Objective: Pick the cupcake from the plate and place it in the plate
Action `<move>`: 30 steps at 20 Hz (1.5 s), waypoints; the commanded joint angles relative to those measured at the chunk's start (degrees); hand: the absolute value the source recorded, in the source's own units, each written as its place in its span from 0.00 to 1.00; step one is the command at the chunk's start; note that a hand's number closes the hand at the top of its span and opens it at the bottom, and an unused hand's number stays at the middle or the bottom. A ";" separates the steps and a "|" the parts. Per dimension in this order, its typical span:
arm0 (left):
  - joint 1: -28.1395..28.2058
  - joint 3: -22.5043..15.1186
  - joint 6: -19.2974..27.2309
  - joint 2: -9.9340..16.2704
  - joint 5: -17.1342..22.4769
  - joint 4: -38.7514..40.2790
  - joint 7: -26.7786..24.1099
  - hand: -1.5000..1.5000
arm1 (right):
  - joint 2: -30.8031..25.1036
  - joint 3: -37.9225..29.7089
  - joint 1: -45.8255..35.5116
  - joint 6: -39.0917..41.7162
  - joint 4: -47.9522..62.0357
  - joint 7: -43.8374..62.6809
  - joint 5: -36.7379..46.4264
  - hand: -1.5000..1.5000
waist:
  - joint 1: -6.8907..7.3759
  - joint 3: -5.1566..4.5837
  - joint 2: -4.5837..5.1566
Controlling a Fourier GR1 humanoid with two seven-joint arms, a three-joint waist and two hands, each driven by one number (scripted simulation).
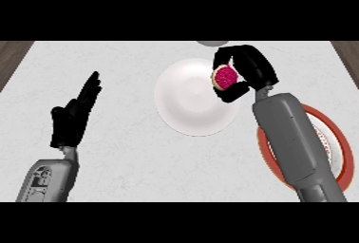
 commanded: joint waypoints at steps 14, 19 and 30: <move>-2.38 -0.11 -0.93 -0.63 -0.37 2.58 -1.84 0.50 | 6.75 8.81 -11.78 -15.51 33.46 4.95 -7.24 0.00 | 2.57 0.05 0.77; -2.40 -0.65 -1.48 -0.78 -0.46 1.95 -0.99 0.50 | 6.77 8.21 -11.00 -16.26 35.02 -3.16 -15.65 0.00 | 2.53 0.08 0.82; -3.09 0.02 1.41 -1.61 -1.87 1.56 0.48 0.50 | 1.57 -7.73 -9.19 -16.19 28.29 -7.57 -29.77 0.00 | -0.97 0.04 -0.03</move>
